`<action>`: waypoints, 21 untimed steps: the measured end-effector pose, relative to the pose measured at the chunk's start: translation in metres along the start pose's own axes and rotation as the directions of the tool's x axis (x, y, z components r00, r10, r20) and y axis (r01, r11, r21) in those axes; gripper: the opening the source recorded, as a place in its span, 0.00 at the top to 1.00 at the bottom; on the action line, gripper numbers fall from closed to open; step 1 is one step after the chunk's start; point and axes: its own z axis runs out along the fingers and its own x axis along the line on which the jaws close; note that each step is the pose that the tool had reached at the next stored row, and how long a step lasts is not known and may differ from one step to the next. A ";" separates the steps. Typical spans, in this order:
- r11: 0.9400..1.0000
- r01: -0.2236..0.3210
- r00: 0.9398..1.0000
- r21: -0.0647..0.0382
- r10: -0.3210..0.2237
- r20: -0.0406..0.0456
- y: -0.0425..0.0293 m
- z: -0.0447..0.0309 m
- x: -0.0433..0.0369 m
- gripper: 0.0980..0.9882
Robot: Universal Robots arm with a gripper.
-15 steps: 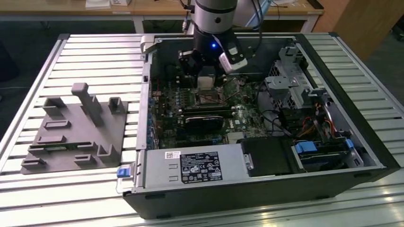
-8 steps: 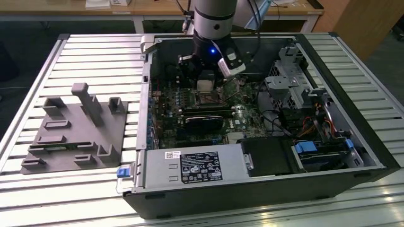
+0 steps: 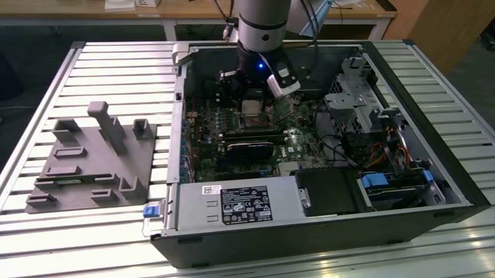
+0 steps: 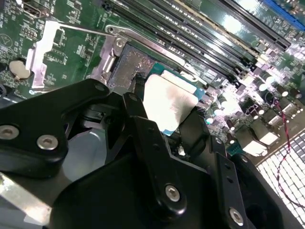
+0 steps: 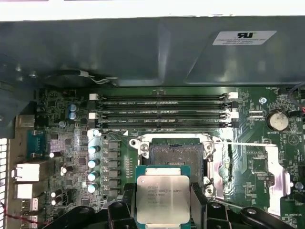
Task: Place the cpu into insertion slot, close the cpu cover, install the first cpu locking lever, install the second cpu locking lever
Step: 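Place the cpu into insertion slot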
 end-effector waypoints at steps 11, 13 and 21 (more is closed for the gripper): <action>1.000 0.000 1.000 0.002 0.000 0.000 0.0016 0.0023 -0.0122 0.50; 1.000 -0.001 1.000 0.002 0.001 0.000 0.0016 0.0024 -0.0123 0.50; 0.993 -0.121 0.993 0.001 0.121 0.010 0.0016 0.0033 -0.0123 0.50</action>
